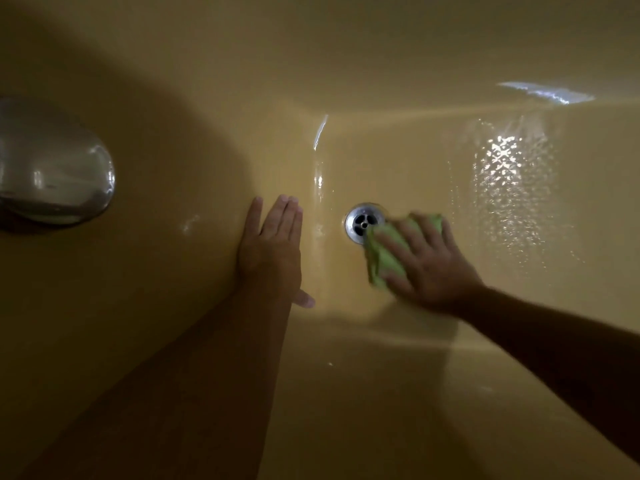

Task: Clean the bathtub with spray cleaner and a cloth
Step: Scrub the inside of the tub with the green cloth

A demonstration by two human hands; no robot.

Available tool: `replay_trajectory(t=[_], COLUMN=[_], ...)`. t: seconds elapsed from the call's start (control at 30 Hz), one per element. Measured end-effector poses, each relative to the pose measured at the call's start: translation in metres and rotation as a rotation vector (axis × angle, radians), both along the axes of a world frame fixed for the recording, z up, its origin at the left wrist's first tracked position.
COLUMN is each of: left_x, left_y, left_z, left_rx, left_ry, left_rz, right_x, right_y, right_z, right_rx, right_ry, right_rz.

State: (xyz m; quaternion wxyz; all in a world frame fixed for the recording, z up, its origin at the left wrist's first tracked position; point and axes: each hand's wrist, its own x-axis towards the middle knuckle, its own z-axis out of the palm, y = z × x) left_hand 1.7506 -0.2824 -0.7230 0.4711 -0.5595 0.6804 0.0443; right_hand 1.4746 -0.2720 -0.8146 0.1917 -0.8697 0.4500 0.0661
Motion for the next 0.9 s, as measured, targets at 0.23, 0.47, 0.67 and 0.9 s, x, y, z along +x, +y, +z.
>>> replay_trajectory(t=[0.23,0.47,0.67,0.9], left_x=[0.003,0.004,-0.016,-0.05], left_y=[0.001,0.009,0.015,0.005], left_z=[-0.019,-0.002,0.021,0.056], left_rx=[-0.106,-0.071,0.085,-0.022], left_ry=[0.096,0.039,-0.043,0.694], left_rz=[-0.011,-0.014,0.062,0.814], right_x=[0.1,0.113,0.054,0.063], right_y=[-0.133,-0.007,0.038,-0.013], right_z=[0.0,-0.001,0.014,0.06], right_rx=[-0.117,0.007,0.135,0.316], right_ry=[-0.008,-0.153,-0.139,-0.321], right_rz=[-0.412,-0.021,0.304,-0.267])
